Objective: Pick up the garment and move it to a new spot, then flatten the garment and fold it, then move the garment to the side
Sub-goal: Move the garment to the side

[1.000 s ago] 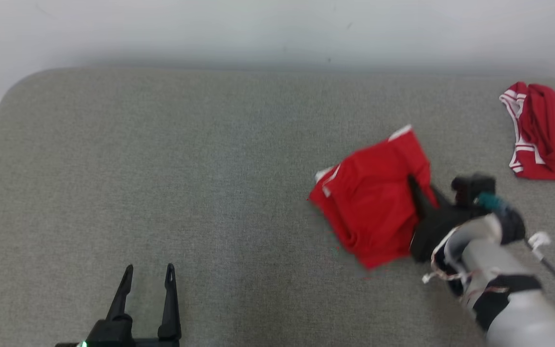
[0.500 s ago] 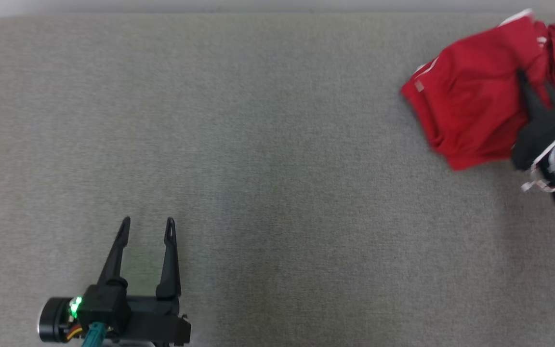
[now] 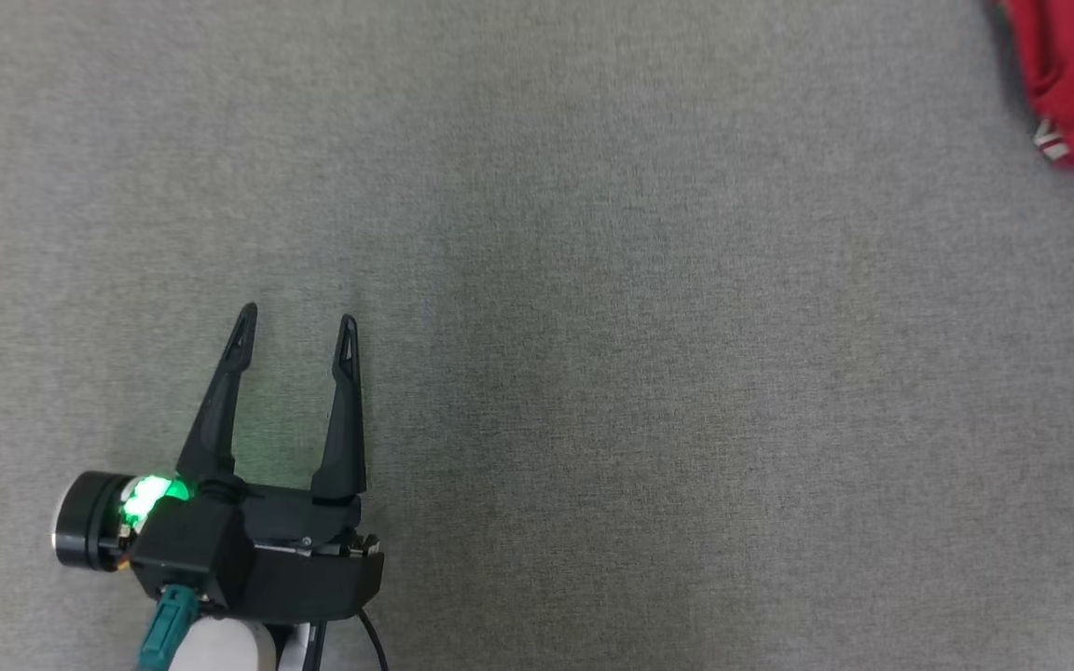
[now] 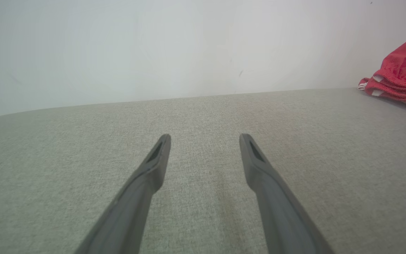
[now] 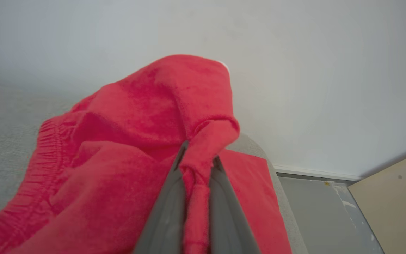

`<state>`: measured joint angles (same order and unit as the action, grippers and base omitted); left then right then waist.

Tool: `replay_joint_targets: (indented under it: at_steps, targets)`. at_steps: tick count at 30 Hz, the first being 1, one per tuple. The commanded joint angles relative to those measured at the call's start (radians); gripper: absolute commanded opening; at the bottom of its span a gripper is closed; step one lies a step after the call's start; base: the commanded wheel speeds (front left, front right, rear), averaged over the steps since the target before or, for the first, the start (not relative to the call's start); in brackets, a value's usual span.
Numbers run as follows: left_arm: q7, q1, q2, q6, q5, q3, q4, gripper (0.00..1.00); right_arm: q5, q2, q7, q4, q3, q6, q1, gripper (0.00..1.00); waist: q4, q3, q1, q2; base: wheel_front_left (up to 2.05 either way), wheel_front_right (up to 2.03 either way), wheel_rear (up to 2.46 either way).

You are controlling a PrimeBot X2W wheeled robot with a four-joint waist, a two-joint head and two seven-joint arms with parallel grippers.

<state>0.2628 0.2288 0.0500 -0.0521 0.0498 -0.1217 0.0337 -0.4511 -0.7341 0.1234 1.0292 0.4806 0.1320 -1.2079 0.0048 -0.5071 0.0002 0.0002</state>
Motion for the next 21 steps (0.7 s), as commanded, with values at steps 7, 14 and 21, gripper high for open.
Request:
replay_joint_targets:
  at_steps: [7, 14, 21]
  targets:
    - [0.003, 0.036, 0.000, -0.008, -0.026, -0.017, 0.101, 1.00, 0.061, -0.080, 0.010, 0.045, 0.000, -0.003, -0.103, 0.00, -0.014, -0.098, -0.0002, -0.0002, 0.00, 0.00, 0.00]
    - [0.002, 0.033, 0.000, -0.004, -0.037, -0.021, 0.153, 1.00, 0.112, -0.124, -0.003, 0.076, -0.004, -0.003, -0.155, 0.00, -0.018, -0.120, -0.0002, -0.0002, 0.00, 0.00, 0.00]
    - [0.003, 0.044, 0.000, -0.006, -0.038, -0.027, 0.170, 1.00, 0.141, -0.119, -0.017, 0.118, -0.019, -0.003, -0.170, 0.25, -0.021, -0.132, -0.0002, -0.0002, 0.00, 0.00, 0.00]
